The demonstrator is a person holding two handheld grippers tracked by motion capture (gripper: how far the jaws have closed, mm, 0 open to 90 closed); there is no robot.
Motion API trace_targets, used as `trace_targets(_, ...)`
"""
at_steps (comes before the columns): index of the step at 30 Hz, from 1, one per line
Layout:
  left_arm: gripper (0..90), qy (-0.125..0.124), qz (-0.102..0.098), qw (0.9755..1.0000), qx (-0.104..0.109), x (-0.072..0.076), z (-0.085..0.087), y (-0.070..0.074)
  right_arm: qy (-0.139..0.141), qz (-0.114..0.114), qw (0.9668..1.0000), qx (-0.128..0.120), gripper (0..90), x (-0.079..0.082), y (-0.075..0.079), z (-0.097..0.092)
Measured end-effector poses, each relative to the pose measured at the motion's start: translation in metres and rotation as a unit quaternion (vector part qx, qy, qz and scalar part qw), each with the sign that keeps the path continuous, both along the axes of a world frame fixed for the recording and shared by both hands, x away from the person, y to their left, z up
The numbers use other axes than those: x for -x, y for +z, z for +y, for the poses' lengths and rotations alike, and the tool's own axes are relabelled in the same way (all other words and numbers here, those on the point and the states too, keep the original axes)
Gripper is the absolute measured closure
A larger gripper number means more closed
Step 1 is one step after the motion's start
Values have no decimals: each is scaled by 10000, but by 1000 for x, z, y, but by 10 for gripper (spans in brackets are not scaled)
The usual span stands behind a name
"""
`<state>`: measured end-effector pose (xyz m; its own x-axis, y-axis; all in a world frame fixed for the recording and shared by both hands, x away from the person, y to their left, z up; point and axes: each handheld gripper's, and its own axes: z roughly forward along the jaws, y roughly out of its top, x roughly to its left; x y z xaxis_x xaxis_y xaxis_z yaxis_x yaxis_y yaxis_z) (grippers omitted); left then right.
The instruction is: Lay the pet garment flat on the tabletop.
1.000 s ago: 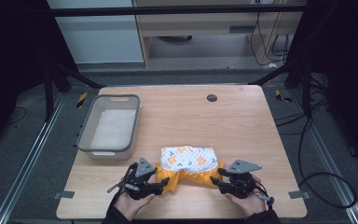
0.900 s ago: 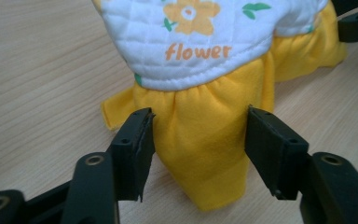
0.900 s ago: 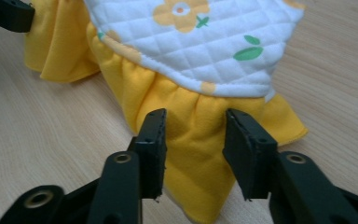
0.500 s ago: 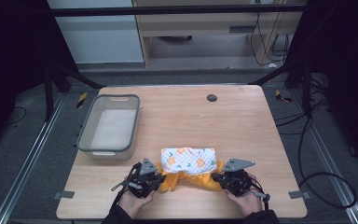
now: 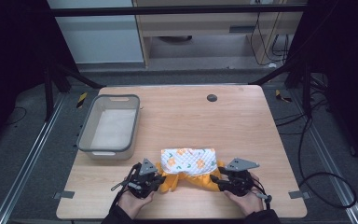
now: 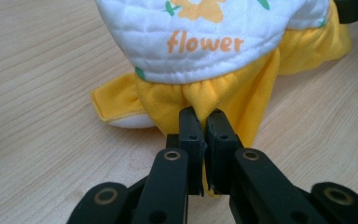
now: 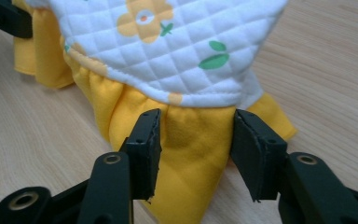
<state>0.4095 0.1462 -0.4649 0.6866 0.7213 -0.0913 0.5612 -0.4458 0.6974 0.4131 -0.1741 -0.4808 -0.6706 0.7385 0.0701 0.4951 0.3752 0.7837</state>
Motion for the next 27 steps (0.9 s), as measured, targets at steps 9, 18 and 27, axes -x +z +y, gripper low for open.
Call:
trace_targets(9, 864, -10, -24, 9998, 177, 1, 6, 7, 169, 111, 9998, -2, 866, 3, 15, -4)
trace_targets(18, 863, -168, 183, 9973, 692, 15, 26, 36, 484, 100, 9972, -556, 859, 21, 48, -23)
trace_targets(27, 852, -327, 793, 9962, 159, 25, 19, 1, 603, 737, 9954, 92, 836, 23, 9, -11)
